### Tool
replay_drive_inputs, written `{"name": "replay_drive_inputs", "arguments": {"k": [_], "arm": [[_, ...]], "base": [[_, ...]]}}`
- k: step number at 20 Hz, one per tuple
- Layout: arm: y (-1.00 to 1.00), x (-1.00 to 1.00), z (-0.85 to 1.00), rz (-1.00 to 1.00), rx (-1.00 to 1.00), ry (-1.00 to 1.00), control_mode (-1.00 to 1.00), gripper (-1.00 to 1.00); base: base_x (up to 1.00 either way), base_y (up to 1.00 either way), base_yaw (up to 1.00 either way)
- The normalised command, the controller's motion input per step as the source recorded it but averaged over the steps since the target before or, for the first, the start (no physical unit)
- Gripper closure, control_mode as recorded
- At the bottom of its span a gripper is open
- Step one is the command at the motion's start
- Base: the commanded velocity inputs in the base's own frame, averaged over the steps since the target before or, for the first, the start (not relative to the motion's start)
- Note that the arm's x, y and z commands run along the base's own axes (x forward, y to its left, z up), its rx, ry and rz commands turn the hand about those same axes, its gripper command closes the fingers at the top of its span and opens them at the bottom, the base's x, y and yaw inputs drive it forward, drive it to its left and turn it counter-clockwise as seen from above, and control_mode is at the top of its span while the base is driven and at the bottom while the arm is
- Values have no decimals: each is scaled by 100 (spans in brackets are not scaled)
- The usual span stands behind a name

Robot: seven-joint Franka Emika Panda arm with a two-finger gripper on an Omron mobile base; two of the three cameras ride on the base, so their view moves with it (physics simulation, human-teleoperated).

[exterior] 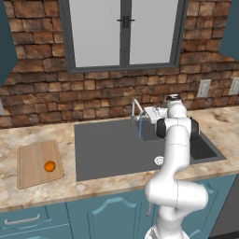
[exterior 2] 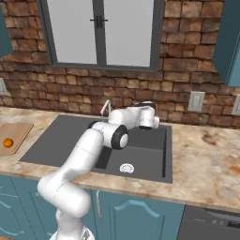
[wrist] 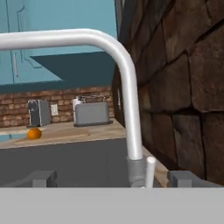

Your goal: Pick the tangerine from the sink and place it on the cutting board to airdry. Then turn off the sink faucet.

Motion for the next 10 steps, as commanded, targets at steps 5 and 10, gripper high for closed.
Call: {"name": "replay_drive_inputs", "arguments": {"k": [5, 10], "arm": [[96, 39, 28, 27, 0, 0, -100, -100], [100, 45, 35, 18, 0, -1, -100, -100]], "base": [[0, 0, 0], [0, 0, 0]]}}
